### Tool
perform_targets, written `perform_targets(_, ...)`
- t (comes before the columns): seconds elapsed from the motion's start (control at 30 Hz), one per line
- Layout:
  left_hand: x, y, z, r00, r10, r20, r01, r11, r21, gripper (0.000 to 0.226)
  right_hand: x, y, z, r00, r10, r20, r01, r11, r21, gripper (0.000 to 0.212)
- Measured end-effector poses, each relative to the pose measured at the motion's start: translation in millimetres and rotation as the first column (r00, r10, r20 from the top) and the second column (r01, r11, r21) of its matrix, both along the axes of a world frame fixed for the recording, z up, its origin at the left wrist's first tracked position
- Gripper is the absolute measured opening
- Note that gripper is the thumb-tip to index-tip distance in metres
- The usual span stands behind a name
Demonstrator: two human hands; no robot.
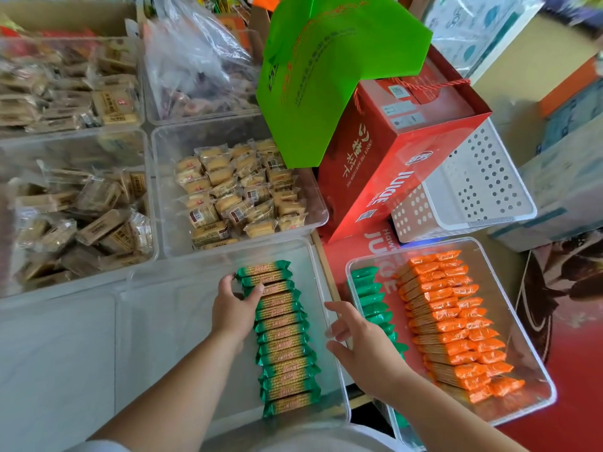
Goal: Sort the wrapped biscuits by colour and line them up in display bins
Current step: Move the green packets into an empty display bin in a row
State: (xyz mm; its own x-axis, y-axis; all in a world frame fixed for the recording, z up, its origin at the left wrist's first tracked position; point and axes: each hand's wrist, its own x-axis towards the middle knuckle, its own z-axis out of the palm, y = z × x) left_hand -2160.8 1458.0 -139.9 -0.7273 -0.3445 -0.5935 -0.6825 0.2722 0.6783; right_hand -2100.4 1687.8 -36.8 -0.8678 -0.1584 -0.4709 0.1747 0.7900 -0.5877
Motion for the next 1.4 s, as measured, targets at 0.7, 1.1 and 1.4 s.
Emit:
perform_targets(0.7,21,3,5,0.995,-0.094,-0.042,0.091,0.994,-0.063,0.067,-3,13,0,0.997,0.057,-0.056,-0.055,0.998,0.036,0.056)
perform_targets(1.1,92,59,72,0.584,-0.711,-0.392,0.446,0.684,-0.577,0.042,29,133,-1,0.971,0.227,0.071,-0.237,0.946,0.221,0.046)
perform_targets(1.4,128,139,90,0.404,-0.865,-0.299,0.5,0.482,-0.719,0.051,46,164,-31,0.873,0.484,0.066,-0.488,0.859,0.153,0.073)
